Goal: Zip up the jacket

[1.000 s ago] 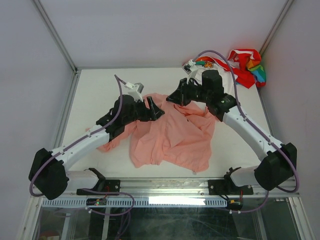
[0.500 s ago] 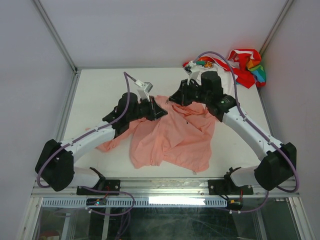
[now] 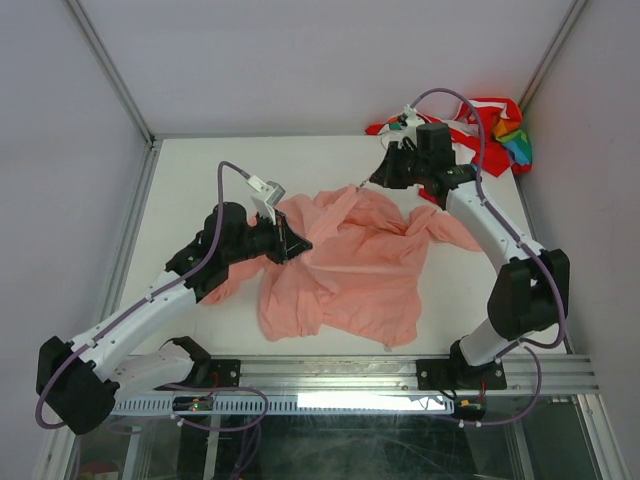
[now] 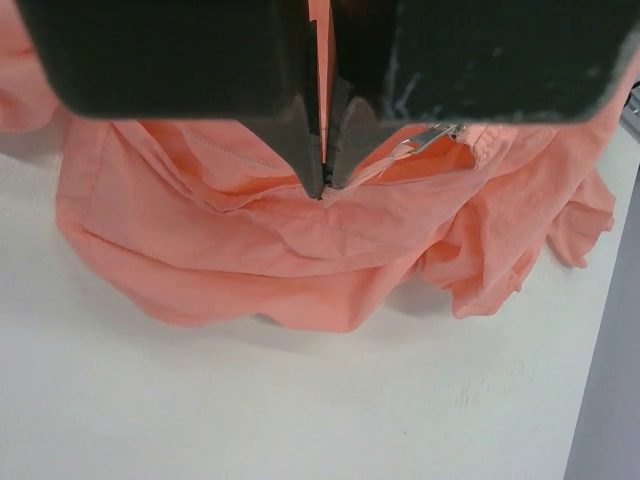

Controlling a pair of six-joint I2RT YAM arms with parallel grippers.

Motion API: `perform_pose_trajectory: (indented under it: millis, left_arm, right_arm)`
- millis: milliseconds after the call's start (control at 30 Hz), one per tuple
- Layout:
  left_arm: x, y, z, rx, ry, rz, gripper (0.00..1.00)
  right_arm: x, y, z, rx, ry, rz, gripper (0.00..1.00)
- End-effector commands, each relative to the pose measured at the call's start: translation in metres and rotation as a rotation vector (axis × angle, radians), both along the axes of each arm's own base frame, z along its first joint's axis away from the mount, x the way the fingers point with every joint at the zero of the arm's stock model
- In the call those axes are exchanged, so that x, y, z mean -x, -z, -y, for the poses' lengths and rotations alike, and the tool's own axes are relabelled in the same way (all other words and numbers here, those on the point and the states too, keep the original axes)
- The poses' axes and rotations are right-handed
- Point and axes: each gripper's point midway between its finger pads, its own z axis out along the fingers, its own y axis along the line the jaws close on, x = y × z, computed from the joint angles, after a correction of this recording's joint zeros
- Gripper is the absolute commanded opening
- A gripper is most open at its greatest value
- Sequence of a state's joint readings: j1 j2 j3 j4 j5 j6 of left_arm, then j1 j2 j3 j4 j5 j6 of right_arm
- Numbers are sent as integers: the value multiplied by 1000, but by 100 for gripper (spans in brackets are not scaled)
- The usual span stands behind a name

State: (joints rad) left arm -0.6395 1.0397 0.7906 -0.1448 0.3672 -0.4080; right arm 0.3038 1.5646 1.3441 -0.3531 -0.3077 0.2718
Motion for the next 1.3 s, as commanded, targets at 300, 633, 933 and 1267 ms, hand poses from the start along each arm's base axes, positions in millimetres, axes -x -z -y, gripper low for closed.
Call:
perform_pose_trajectory:
  millis: [300,633,933,1267]
  left_arm:
    - [-27,1,-37,-118,-280,-56,0]
    - [-64,-60,-87,-35,-572,44,52]
    - [-46,-143,-170,-2,-868,264,96]
    - [12,-228,-242,140,-1053,569,99]
  right_arm:
    - [-9,-103,17,-114,-96,312,12]
    - [50,-141,88,34,125,438,66]
    - [120,-164,149,160,376,583,99]
    - [182,-189,189,113,591,771,99]
